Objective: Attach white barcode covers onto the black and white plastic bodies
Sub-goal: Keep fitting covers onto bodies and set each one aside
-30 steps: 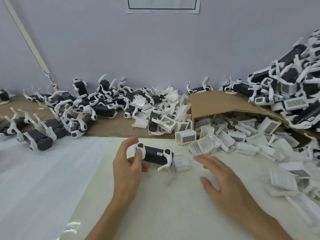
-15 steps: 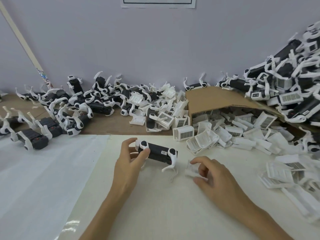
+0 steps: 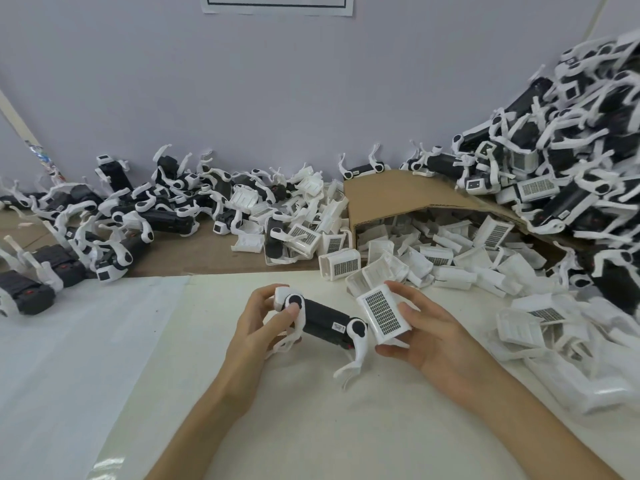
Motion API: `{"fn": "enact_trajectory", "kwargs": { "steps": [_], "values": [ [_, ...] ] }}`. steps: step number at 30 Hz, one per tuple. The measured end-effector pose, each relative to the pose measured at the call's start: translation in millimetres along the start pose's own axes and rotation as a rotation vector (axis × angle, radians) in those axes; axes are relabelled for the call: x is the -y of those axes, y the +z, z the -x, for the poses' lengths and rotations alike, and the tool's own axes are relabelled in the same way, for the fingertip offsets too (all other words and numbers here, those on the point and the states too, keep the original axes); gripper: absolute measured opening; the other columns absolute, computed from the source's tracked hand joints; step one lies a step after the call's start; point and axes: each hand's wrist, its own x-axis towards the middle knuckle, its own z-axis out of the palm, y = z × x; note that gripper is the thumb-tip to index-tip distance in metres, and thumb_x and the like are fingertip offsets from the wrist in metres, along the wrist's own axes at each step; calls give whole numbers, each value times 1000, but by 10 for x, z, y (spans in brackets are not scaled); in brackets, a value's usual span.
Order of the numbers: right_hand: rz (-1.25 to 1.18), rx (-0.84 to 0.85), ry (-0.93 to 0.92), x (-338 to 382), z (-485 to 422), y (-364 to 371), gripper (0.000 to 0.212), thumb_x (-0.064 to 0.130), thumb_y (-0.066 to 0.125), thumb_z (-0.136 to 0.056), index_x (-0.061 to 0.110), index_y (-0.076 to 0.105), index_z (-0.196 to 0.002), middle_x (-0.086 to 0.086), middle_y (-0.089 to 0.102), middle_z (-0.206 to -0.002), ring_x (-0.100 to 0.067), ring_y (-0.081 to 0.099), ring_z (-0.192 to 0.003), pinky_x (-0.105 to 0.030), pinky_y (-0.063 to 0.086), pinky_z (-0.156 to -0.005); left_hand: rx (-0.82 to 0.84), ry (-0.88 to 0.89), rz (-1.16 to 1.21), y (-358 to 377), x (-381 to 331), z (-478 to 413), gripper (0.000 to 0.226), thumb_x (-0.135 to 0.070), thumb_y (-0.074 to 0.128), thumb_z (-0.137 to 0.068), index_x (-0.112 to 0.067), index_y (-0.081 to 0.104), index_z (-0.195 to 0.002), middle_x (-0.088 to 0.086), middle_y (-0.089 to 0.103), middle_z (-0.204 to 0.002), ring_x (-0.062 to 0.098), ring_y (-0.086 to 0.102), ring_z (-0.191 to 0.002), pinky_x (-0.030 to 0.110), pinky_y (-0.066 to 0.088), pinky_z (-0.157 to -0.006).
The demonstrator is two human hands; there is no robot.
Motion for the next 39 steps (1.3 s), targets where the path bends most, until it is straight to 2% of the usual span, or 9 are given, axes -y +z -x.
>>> {"fn": "enact_trajectory", "kwargs": {
  "steps": [5,9,15,18,21,24,27,36,39],
  "values": [
    [-9,-22,60,25,7,20,32,10,56,-84,19,71,-111,-12,72,-97,-24,69,-74,-37,58,-58,163,-42,-2,105,-24,53,47,-52,72,-71,-24,66,-108,6,69,-104,19,64,-81,30,49,-70],
    [220,-82,68,-57,8,79,29,-1,54,-88,13,70,-108,-6,67,-76,-14,60,-61,-23,49,-54,255,-44,21,173,-10,78,45,-45,70,-73,-21,64,-110,6,68,-99,20,61,-83,29,47,-71],
    [653,-150,-103,-156,52,171,32,0,54,-96,25,75,-96,-4,73,-89,-11,61,-69,-18,47,-58,295,-22,12,207,-15,98,42,-45,70,-76,-20,64,-110,6,67,-100,20,60,-85,26,48,-71],
    [818,-146,-266,-169,67,176,38,-7,55,-92,25,76,-90,5,73,-86,-22,66,-74,-18,50,-66,302,-12,8,205,-16,98,42,-44,69,-77,-20,64,-110,5,68,-100,18,61,-84,22,49,-69],
    [802,-92,-278,-146,78,174,40,-1,49,-96,26,78,-87,6,75,-89,-14,69,-86,-15,50,-72,301,-9,16,203,-27,106,41,-43,69,-77,-19,64,-110,4,68,-99,16,60,-81,19,48,-66],
    [702,20,-162,-106,82,157,29,23,49,-90,23,78,-92,4,75,-92,-8,67,-85,-18,50,-73,292,-10,17,198,-35,112,43,-45,70,-77,-20,64,-111,3,68,-102,17,61,-82,22,48,-66],
    [741,86,-91,-116,77,142,30,37,54,-88,19,75,-102,-7,72,-95,-11,65,-85,-25,48,-77,278,0,20,193,-40,115,46,-46,72,-77,-21,64,-114,4,68,-105,17,63,-84,23,50,-67],
    [774,203,-98,-93,122,156,36,35,59,-91,10,71,-114,-28,64,-103,-21,58,-88,-36,44,-80,197,57,-37,245,-51,136,45,-50,73,-74,-25,64,-110,5,69,-110,18,70,-86,24,53,-69],
    [822,273,-73,-51,168,179,35,30,67,-87,15,68,-118,-18,66,-97,-17,61,-85,-32,48,-76,159,83,-86,269,-53,150,44,-52,71,-73,-25,63,-107,3,70,-108,18,72,-87,24,55,-70]
  ]
}}
